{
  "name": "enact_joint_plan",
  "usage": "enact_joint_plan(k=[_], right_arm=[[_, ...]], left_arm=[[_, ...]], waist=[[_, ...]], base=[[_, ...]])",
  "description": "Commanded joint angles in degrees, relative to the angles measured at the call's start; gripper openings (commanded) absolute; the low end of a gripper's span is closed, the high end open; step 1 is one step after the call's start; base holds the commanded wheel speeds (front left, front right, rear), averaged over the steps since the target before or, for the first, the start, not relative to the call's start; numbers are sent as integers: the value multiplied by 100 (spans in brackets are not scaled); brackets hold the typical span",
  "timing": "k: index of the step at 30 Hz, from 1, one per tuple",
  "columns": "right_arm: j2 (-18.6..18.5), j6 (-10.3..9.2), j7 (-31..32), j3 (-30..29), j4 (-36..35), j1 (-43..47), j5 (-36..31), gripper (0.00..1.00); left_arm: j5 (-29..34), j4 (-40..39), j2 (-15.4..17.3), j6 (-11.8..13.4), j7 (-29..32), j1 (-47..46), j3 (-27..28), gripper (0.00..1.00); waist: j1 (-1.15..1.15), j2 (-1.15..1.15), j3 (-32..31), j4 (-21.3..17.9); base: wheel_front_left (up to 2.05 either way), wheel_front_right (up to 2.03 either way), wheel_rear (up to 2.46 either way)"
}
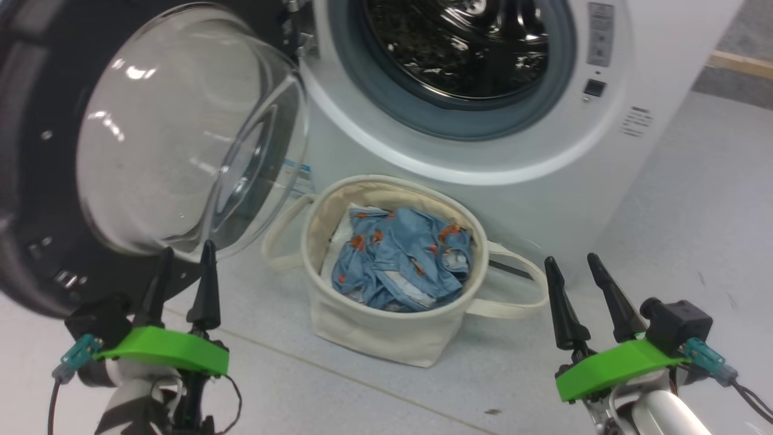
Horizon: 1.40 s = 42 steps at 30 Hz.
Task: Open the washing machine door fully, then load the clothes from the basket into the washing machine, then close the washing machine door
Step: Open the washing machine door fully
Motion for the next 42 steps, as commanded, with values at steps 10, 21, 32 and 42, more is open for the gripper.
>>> enact_joint_plan(k=[10,21,32,42], right_arm=[[-103,5,-71,-92,-437,-200,-89,100],[-141,5,-71,-143,-642,-236,-88,100],[-208,5,-71,-282,-760,-246,-131,100],[-248,5,-71,-415,-773,-260,-168,100]], left_arm=[[-510,-614,337,-35,-28,236,-24,100],[-363,-795,364,-35,-28,710,327,100],[-372,-1172,442,-35,-28,1023,333,100],[-408,-1297,411,-35,-28,1099,468,100]], waist=[[0,0,162,-1211],[0,0,47,-2186],[0,0,19,-2445],[0,0,-22,-2395]], base=[[0,0,0],[0,0,0],[0,0,0],[0,0,0]])
